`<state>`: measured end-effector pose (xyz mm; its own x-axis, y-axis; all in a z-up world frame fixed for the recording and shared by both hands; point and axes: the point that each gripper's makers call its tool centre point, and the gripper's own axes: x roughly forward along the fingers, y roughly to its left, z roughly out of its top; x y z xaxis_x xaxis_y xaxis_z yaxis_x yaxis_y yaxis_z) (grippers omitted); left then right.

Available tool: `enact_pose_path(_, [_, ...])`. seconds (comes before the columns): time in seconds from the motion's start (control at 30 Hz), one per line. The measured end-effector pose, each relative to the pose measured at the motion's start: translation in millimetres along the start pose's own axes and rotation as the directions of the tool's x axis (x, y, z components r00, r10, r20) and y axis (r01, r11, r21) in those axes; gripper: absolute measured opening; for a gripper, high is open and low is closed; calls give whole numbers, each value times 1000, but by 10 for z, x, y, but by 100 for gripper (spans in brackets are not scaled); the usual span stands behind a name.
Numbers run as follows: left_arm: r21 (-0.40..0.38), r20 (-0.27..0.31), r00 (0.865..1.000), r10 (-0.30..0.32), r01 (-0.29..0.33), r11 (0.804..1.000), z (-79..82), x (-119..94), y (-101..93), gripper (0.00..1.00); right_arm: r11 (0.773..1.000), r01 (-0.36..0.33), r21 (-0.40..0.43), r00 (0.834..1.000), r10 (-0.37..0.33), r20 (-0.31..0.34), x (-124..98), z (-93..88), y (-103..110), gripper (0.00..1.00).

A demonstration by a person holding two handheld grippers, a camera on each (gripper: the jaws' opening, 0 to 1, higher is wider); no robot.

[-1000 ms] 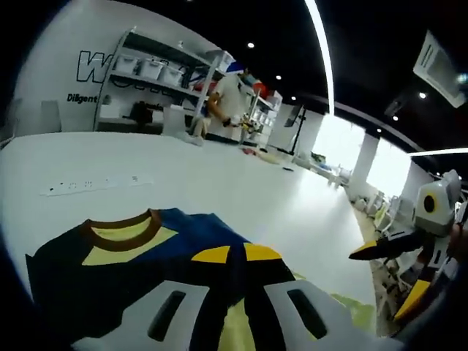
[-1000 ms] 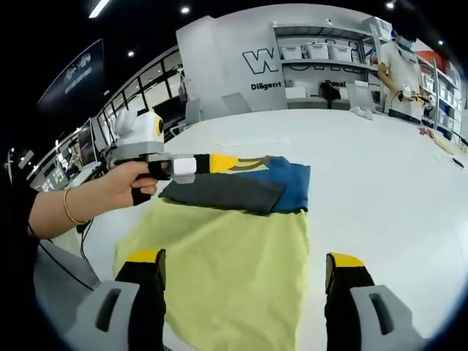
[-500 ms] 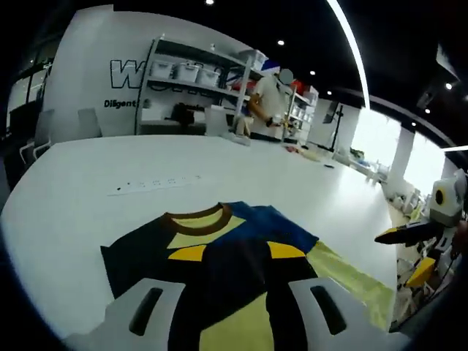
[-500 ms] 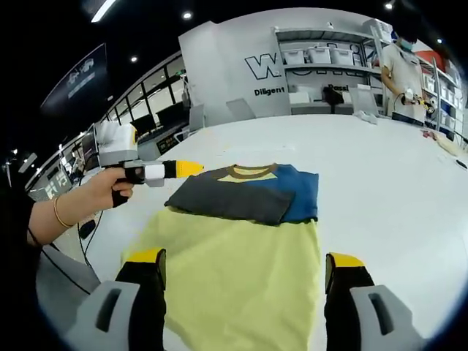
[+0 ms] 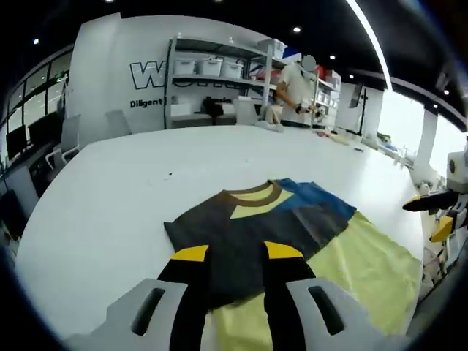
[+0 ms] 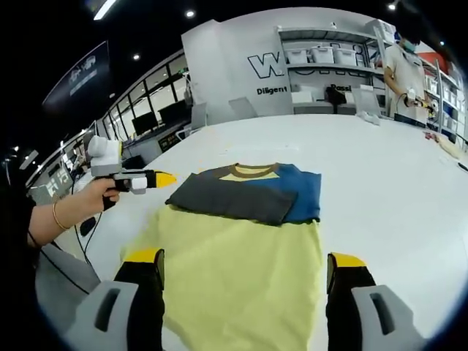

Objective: Fold the garment on the visible template until the final outline fits inside the template.

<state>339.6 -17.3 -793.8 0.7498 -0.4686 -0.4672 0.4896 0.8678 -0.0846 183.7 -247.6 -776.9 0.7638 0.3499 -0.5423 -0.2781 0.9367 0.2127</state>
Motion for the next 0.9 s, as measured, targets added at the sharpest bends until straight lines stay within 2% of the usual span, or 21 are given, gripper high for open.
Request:
enact_pose_path(0.07, [-14,-9,1000,20,-20,1000,-55,-26,92,24,1000,-4,-1,1000,4,0,14,0,10,91])
enact_pose_path(0.2, [-58,-62,995,75,-78,995,-286,-67,310,21,1000,-8,-5,1000,8,-7,35,-10,25,91])
enact_pose_path(0.3, [-79,-96,993,74,-81,994,-453,-67,374,15,1000,-9,-1,1000,9,-3,39,1,29,91])
enact_pose_path(0.4, [-121,-118,991,59,-74,990,-582,-70,390,13,1000,-8,-2,1000,8,-3,35,5,26,91])
enact_pose_path(0.53, [-166,-113,993,19,-37,985,-646,-14,370,11,1000,1,5,1000,-1,-8,29,-17,4,91])
enact_pose_path(0.57, [-180,-120,993,5,-27,983,-659,-2,349,6,1000,11,6,1000,-11,-12,24,-24,-15,91])
enact_pose_path(0.67, [-208,-115,993,-26,2,978,-634,54,301,0,1000,16,5,1000,-16,-10,19,-17,-24,91])
enact_pose_path(0.73, [-212,-119,993,-17,-9,977,-641,47,310,0,1000,20,5,1000,-20,-10,17,-18,-34,91])
enact_pose_path(0.77, [-210,-134,991,19,-47,977,-671,14,353,0,1000,25,6,1000,-25,-9,15,-16,-45,91])
enact_pose_path(0.83, [-214,-133,990,44,-72,974,-690,-22,364,0,1000,29,7,1000,-29,-11,17,-20,-55,90])
enact_pose_path(0.9, [-224,-133,990,47,-76,972,-694,-36,365,0,1000,29,3,999,-29,-15,27,-20,-52,90])
